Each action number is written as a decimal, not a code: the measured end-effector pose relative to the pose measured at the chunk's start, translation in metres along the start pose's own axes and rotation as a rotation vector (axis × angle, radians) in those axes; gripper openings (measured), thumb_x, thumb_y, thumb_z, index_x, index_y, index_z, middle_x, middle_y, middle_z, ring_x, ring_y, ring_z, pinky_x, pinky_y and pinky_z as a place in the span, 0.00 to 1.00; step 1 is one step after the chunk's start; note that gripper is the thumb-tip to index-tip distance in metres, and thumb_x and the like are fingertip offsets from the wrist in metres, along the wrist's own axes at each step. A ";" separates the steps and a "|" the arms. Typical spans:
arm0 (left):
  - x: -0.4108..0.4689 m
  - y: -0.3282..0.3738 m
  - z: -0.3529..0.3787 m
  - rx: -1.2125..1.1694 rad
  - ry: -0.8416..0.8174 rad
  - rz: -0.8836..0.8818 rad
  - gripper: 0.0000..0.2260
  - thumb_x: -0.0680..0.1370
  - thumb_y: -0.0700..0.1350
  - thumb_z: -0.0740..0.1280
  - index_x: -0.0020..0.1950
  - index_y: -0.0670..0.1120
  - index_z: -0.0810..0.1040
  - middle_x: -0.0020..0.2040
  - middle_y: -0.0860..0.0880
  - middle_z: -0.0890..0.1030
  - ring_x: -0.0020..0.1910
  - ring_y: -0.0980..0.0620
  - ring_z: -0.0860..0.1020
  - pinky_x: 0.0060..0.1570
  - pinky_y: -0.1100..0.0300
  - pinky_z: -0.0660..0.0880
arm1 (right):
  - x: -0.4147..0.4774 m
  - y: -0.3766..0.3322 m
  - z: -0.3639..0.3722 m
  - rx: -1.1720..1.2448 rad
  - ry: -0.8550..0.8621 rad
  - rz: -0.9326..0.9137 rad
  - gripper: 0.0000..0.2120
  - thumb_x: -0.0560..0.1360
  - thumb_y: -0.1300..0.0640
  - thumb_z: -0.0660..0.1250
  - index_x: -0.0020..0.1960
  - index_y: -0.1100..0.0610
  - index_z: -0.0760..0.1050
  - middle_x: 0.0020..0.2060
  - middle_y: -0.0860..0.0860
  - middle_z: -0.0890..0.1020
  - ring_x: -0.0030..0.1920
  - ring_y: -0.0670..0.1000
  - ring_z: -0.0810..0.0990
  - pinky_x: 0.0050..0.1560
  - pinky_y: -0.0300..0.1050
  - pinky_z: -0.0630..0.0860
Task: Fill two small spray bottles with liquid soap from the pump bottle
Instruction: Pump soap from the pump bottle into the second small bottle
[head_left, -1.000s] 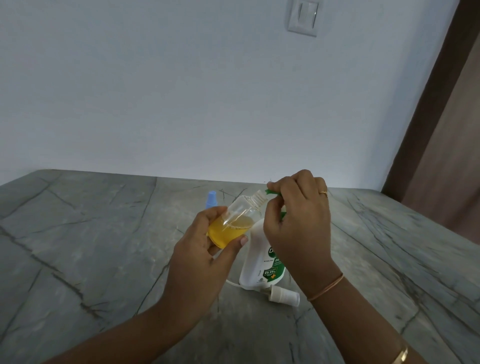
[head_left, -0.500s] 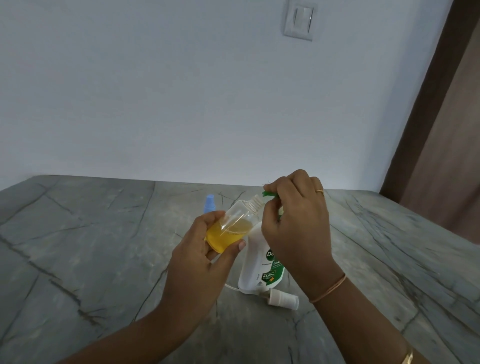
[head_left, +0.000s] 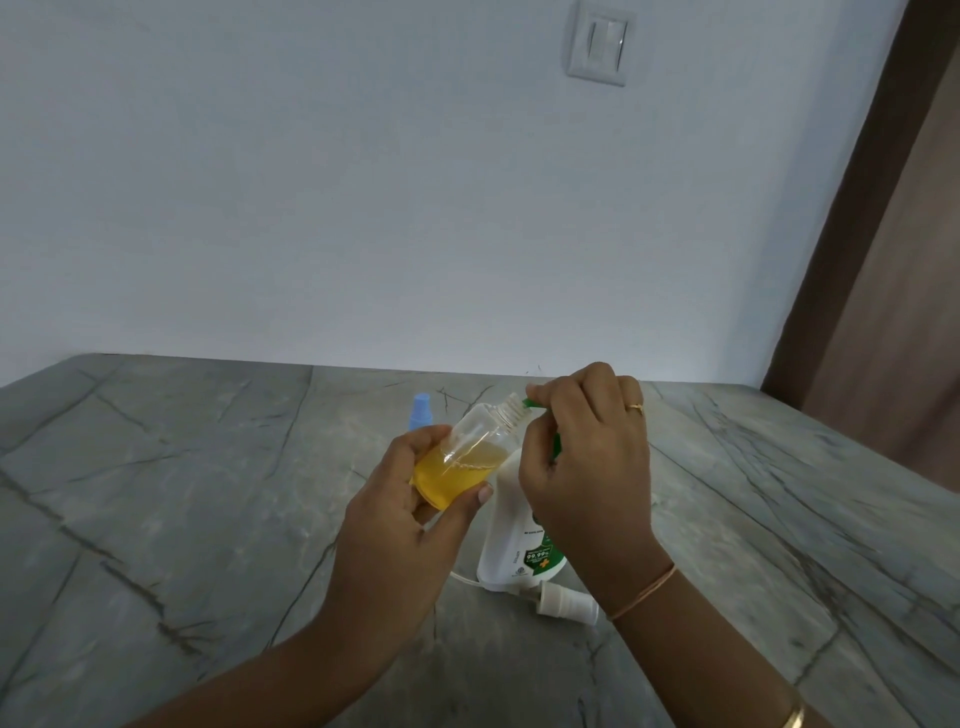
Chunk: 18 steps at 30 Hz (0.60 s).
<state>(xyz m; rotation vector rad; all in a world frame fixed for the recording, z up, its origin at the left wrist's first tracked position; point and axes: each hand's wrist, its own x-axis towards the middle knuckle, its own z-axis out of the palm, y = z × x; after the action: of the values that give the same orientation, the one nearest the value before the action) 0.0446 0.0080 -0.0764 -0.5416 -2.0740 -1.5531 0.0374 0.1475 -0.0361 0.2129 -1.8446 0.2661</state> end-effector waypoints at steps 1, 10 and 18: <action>0.000 0.000 0.000 -0.002 -0.002 -0.003 0.20 0.64 0.57 0.68 0.54 0.61 0.69 0.50 0.60 0.79 0.47 0.54 0.81 0.43 0.68 0.77 | 0.002 0.000 -0.001 0.000 -0.009 -0.002 0.11 0.69 0.62 0.58 0.42 0.62 0.78 0.37 0.56 0.76 0.38 0.55 0.73 0.37 0.46 0.69; 0.001 -0.001 0.000 0.004 -0.009 0.009 0.17 0.65 0.58 0.67 0.51 0.64 0.68 0.48 0.63 0.78 0.47 0.59 0.80 0.44 0.74 0.74 | 0.012 0.002 -0.006 0.021 -0.035 -0.001 0.12 0.68 0.63 0.57 0.43 0.62 0.79 0.38 0.55 0.77 0.39 0.55 0.75 0.41 0.45 0.68; 0.000 -0.001 0.000 -0.006 0.005 0.015 0.18 0.65 0.57 0.68 0.53 0.62 0.69 0.49 0.60 0.79 0.46 0.57 0.80 0.43 0.69 0.77 | -0.002 0.002 0.002 0.026 0.030 0.004 0.08 0.69 0.65 0.61 0.42 0.63 0.78 0.37 0.56 0.76 0.38 0.56 0.73 0.38 0.48 0.70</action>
<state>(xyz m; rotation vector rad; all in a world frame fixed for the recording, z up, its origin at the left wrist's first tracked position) 0.0440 0.0080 -0.0776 -0.5533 -2.0574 -1.5517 0.0355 0.1489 -0.0389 0.2227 -1.8133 0.2944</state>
